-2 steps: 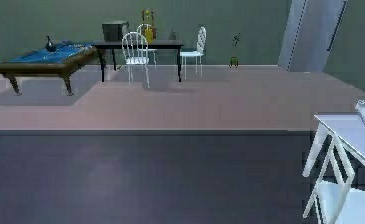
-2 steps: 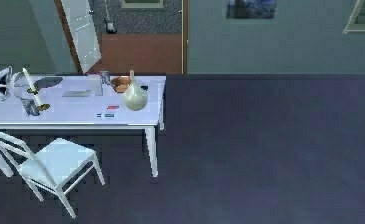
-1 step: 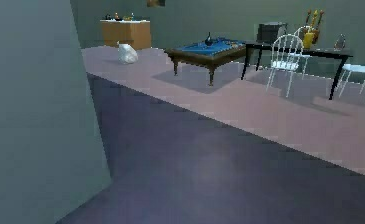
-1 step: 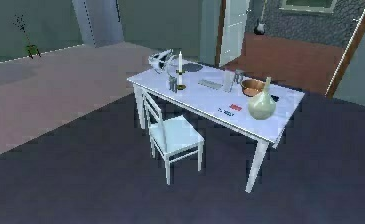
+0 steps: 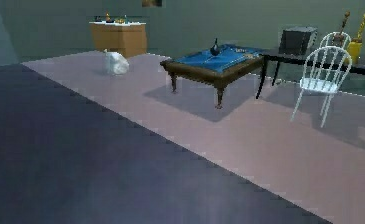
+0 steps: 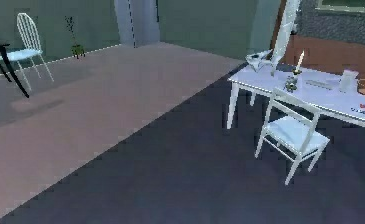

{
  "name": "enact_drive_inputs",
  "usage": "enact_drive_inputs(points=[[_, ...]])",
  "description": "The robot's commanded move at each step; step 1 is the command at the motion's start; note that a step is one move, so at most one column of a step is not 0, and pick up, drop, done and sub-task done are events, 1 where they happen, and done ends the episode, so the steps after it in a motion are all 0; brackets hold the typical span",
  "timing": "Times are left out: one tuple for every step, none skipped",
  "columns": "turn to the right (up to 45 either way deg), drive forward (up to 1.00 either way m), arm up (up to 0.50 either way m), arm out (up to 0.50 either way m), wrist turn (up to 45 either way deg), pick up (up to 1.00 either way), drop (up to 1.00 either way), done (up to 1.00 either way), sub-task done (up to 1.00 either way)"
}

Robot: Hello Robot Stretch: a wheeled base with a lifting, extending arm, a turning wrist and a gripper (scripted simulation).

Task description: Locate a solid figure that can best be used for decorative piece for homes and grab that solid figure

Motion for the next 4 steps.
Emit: enact_drive_inputs(points=[[-3.0,0.0,0.0,0.0,0.0,0.0,0.0,0.0,0.0],[0.0,0.7,0.0,0.0,0.0,0.0,0.0,0.0,0.0],[-36.0,0.0,0.0,0.0,0.0,0.0,0.0,0.0,0.0],[0.0,0.05,0.0,0.0,0.0,0.0,0.0,0.0,0.0]])
